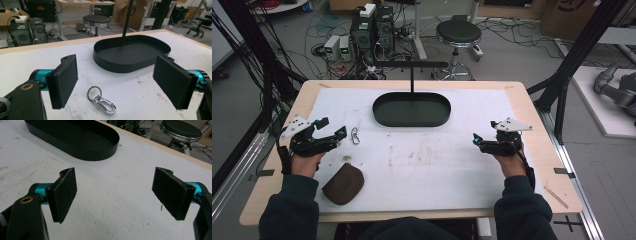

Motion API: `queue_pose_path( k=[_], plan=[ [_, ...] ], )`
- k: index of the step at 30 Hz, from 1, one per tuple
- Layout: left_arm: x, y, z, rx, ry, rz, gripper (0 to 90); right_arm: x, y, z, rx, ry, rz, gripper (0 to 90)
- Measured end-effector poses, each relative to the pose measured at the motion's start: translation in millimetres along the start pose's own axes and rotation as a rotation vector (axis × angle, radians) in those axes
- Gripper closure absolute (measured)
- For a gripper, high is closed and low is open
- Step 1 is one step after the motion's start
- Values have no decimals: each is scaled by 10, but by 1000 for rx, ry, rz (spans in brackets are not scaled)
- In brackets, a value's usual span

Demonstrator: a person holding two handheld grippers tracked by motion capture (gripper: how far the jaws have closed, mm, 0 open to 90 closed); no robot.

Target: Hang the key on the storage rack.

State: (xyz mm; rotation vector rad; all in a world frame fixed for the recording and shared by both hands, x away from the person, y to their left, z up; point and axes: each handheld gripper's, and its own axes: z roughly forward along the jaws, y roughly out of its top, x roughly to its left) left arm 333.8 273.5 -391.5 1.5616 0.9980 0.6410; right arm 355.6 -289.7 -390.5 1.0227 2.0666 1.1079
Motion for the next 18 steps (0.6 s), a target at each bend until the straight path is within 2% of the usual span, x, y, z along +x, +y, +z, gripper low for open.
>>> queue_pose_path(
  k=[4, 13, 18],
  plan=[
    [14, -1, 25, 6, 4, -5, 199, -24, -9, 13, 8, -1, 13, 204],
    [30, 23, 67, 14, 16, -8, 216, -26, -49, 0, 23, -6, 8, 204],
    [40, 65, 134, 17, 18, -15, 268, -18, -102, -97, 25, -23, -2, 205]
  ],
)
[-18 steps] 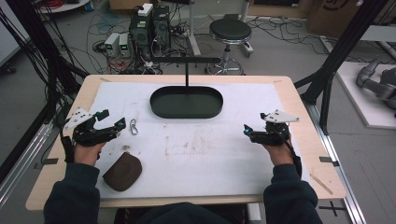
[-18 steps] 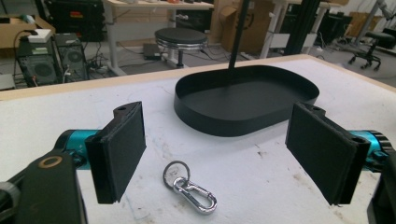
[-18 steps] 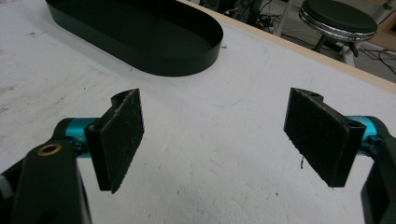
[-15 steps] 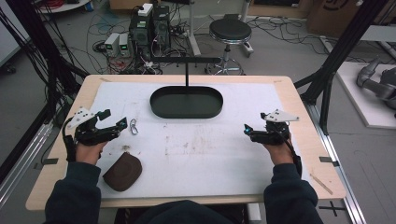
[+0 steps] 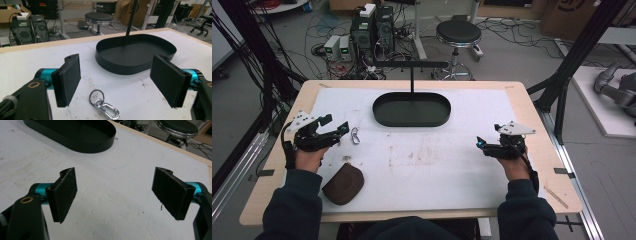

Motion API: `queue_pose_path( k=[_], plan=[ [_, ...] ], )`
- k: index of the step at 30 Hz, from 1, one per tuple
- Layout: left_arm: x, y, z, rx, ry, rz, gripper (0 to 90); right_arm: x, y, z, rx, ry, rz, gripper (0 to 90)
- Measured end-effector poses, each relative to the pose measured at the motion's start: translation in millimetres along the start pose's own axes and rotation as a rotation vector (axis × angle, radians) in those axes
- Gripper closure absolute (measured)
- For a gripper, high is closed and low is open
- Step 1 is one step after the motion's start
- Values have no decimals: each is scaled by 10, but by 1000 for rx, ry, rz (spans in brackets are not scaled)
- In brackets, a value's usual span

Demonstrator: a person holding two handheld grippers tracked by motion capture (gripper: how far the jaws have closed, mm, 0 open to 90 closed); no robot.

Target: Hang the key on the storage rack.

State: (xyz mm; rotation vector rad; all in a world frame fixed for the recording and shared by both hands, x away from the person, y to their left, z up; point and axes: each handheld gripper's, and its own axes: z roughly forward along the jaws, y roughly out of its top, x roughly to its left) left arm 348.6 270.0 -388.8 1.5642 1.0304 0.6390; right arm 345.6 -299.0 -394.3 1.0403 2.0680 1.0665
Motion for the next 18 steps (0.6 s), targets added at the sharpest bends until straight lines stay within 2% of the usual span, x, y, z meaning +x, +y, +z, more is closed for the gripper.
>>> queue_pose_path(
  k=[3, 7, 13, 14, 15, 16, 17, 18],
  plan=[
    [4, 31, 21, 6, -12, 5, 323, -5, -23, -23, 10, -11, -5, 206],
    [1, 63, 74, 33, -22, 22, 328, 7, -25, -60, 1, -13, 5, 206],
    [76, 92, 233, 79, -31, 19, 337, 2, -6, -63, -6, -18, 10, 206],
    [87, 90, 264, 90, -46, 14, 423, 11, 1, -48, -4, -16, 9, 206],
    [102, 68, 328, 135, -52, 7, 451, 14, 5, -38, -4, -14, 5, 206],
    [102, 68, 328, 135, -52, 7, 468, 20, 10, -30, -3, -13, 5, 207],
    [107, 40, 372, 163, -56, -2, 468, 20, 10, -30, -3, -13, 5, 207],
    [112, 20, 403, 188, -58, -7, 533, 38, 23, -8, 1, -9, -4, 207]
  ],
)
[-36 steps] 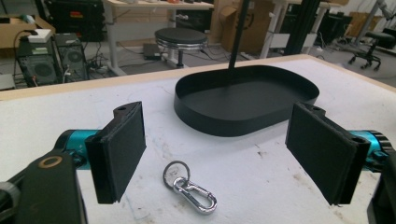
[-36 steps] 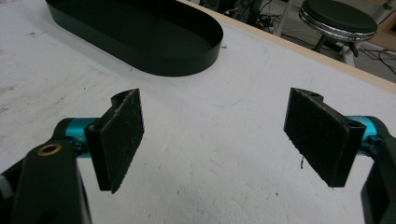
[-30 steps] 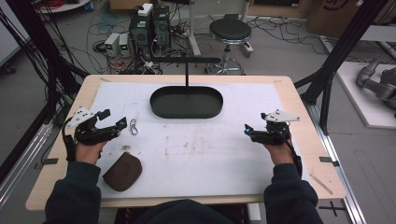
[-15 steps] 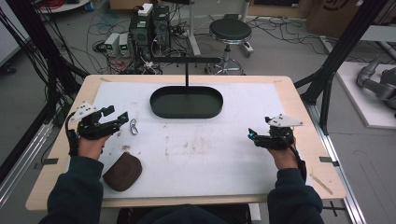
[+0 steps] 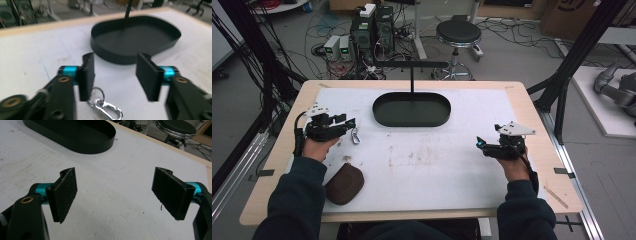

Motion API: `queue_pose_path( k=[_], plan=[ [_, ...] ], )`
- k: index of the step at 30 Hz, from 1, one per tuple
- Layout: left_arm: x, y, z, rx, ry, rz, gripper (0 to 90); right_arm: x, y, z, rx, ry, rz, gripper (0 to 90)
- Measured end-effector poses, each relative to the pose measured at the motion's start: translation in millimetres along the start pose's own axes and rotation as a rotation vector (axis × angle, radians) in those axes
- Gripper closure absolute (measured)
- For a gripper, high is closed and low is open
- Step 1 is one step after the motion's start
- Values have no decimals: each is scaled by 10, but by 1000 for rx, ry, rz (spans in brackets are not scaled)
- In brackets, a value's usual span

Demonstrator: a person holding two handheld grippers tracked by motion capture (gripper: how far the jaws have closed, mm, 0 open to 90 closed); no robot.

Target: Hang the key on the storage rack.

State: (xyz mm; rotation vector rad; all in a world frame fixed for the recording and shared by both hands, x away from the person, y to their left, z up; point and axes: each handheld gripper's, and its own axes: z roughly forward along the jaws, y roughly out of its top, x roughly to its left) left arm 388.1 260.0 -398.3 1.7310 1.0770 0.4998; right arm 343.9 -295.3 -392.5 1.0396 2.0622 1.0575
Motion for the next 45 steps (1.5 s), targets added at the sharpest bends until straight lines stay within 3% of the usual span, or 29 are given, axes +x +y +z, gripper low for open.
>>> queue_pose_path(
  k=[6, 9, 12, 13, 18, 25, 27, 31, 39, 44, 45],
  plan=[
    [37, -80, 195, 106, 11, -13, 555, 39, 14, 31, 2, 9, -13, 207],
    [79, -149, 328, 171, 27, -40, 553, 34, 13, 33, 4, 8, -12, 207],
    [83, -179, 381, 198, 27, -50, 554, 28, 8, 32, 4, 6, -14, 207],
    [78, -200, 418, 235, 38, -34, 559, 24, 4, 27, 6, 5, -11, 207],
    [97, -248, 474, 292, 57, -37, 629, 19, -7, 22, 7, -1, -10, 207],
    [145, -245, 442, 296, 32, -65, 724, 25, -12, 11, 12, 1, -8, 208],
    [160, -242, 420, 273, 4, -89, 746, 33, -11, 14, 15, 4, -10, 209],
    [158, -231, 396, 265, -38, -99, 798, 28, -11, 20, 15, 5, -13, 209],
    [209, -230, 351, 267, 7, -109, 810, 25, -14, 14, 16, 6, -9, 209],
    [272, -240, 294, 264, 31, -134, 805, 22, -15, 12, 15, 5, -8, 210],
    [270, -230, 285, 247, 28, -149, 770, 24, -14, 13, 15, 6, -5, 210]
  ],
)
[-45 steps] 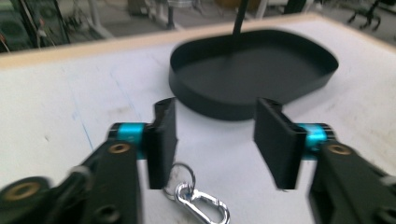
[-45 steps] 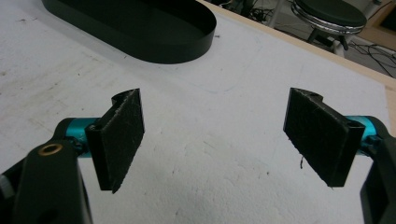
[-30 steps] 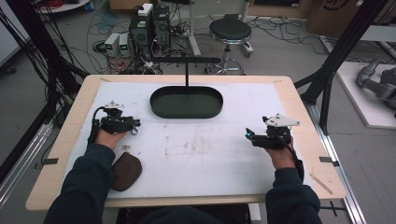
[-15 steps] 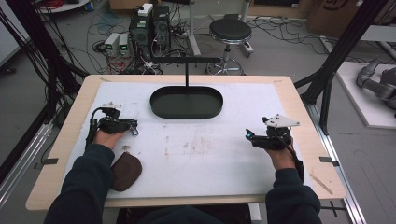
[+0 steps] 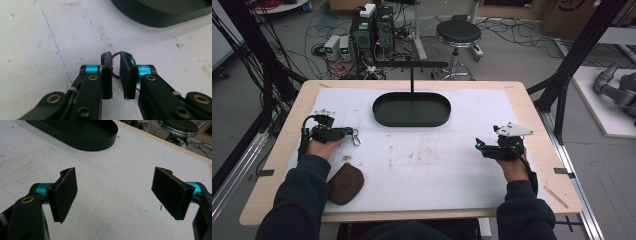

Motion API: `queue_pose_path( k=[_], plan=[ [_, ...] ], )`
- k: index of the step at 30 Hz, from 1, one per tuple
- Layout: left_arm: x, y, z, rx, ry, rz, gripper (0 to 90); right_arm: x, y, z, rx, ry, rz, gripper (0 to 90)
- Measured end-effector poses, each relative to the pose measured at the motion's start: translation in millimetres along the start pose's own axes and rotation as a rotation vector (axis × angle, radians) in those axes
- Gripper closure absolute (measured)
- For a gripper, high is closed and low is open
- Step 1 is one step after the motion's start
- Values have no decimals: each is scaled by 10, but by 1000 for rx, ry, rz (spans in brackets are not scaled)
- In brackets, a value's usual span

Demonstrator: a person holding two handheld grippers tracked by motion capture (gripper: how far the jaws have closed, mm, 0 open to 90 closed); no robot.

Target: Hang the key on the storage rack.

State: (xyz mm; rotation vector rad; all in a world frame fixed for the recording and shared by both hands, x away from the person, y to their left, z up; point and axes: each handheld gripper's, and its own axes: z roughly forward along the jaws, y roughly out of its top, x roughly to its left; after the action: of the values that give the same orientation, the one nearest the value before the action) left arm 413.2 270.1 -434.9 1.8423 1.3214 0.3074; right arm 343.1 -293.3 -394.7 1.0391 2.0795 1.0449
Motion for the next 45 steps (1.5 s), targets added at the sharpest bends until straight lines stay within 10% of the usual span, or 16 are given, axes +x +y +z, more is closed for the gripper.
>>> queue_pose_path(
  k=[10, 31, 40, 45],
  plan=[
    [-124, -3, 177, 35, 23, 22, 530, 27, 16, 28, 3, 6, -6, 210],
    [-48, 5, 102, -10, -69, -18, 611, 6, 10, 10, -4, 3, -5, 210],
    [-138, -5, 171, -1, -219, 22, 611, 6, 10, 5, -3, 3, -8, 211],
    [-161, 18, 132, -48, -183, 34, 590, 2, 7, 1, 0, 1, -7, 211]
  ],
)
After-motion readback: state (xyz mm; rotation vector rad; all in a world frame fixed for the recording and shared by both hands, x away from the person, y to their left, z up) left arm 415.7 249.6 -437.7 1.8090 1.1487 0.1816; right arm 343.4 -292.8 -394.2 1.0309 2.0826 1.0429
